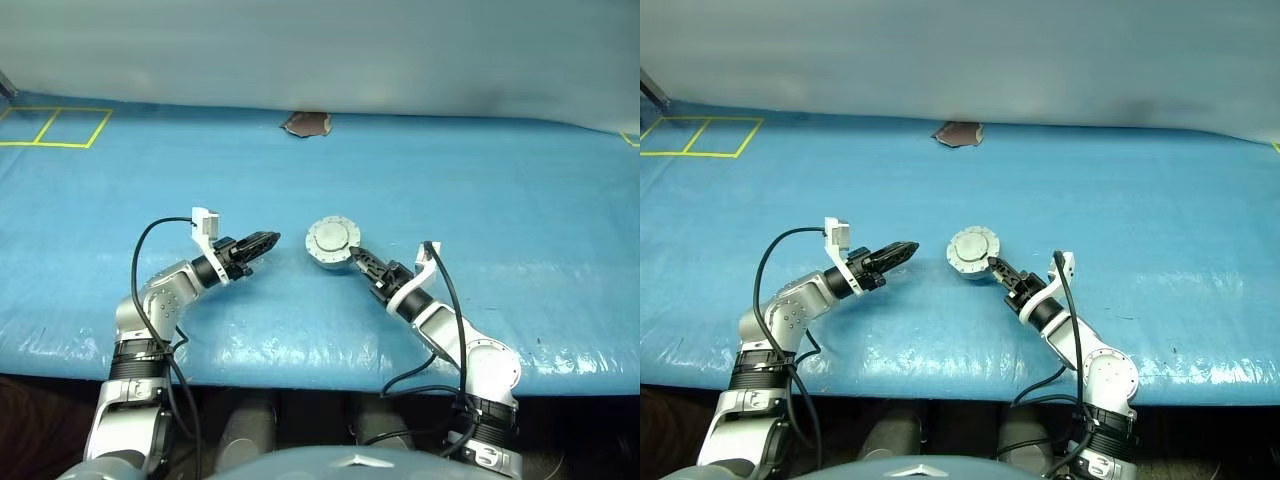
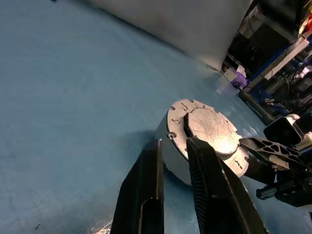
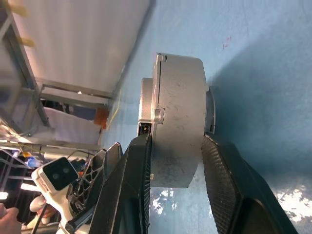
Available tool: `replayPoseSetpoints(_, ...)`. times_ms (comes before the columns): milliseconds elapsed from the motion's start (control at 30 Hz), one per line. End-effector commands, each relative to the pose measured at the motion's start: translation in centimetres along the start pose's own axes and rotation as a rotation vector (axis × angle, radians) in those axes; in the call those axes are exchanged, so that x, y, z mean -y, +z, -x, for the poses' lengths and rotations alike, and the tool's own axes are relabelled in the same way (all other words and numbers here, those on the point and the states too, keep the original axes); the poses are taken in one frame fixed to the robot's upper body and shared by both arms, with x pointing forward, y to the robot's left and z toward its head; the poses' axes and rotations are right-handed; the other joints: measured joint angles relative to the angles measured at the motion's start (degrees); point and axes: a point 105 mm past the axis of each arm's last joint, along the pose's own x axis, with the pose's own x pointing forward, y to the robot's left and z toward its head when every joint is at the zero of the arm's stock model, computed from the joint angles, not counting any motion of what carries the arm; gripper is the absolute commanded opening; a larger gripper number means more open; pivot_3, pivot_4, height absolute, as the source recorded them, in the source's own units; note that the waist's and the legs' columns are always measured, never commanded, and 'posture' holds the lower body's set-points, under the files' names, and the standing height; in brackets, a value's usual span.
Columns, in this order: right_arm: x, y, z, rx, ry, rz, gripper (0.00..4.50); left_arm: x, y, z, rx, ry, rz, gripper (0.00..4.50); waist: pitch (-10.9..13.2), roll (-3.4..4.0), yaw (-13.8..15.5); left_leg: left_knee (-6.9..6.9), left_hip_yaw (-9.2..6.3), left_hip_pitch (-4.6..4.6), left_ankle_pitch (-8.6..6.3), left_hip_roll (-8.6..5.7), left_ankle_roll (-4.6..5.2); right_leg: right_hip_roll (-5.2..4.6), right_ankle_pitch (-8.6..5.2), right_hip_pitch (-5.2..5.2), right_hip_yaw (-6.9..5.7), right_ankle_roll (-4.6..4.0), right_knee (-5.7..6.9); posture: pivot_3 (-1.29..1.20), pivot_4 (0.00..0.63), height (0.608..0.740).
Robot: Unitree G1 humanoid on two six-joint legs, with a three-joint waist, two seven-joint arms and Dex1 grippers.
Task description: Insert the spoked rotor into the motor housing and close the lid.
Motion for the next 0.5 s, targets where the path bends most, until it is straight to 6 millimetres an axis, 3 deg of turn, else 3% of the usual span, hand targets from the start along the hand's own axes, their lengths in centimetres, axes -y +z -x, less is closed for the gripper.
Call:
replayPoseSetpoints(33, -4.5, 2.2, -0.5, 0.09, 0.182, 0.033, 1.24, 0.9, 1.7, -0.2, 0.109, -0.051, 0.104, 2.28, 0.01, 0.0, 0.0, 0.02, 0.0, 0.0, 0.0, 0.0, 0.0, 0.0, 0.01, 0.0, 0.0, 0.01, 0.0, 0.0, 0.15, 0.74)
replayPoseSetpoints(233, -6.0, 3.2, -0.5, 0.128, 0.246, 0.037, 1.24, 1.3, 1.8, -0.4, 0.157, -0.071, 0.24, 4.33, 0.01, -0.01, 0.01, 0.03, 0.0, -0.01, 0.0, -0.02, 0.01, 0.01, 0.02, 0.03, 0.0, 0.03, 0.0, 0.0, 0.15, 0.74)
replayPoseSetpoints(500, -8.6, 1.9, -0.6, 0.084, 0.321, 0.083, 1.24, 2.7, 1.5, -1.1, 0.139, -0.168, 0.44, 4.46, 0.01, -0.01, -0.11, 0.12, 0.0, 0.02, 0.01, -0.01, 0.02, 0.03, 0.03, 0.06, 0.02, 0.03, 0.07, 0.0, 0.15, 0.74)
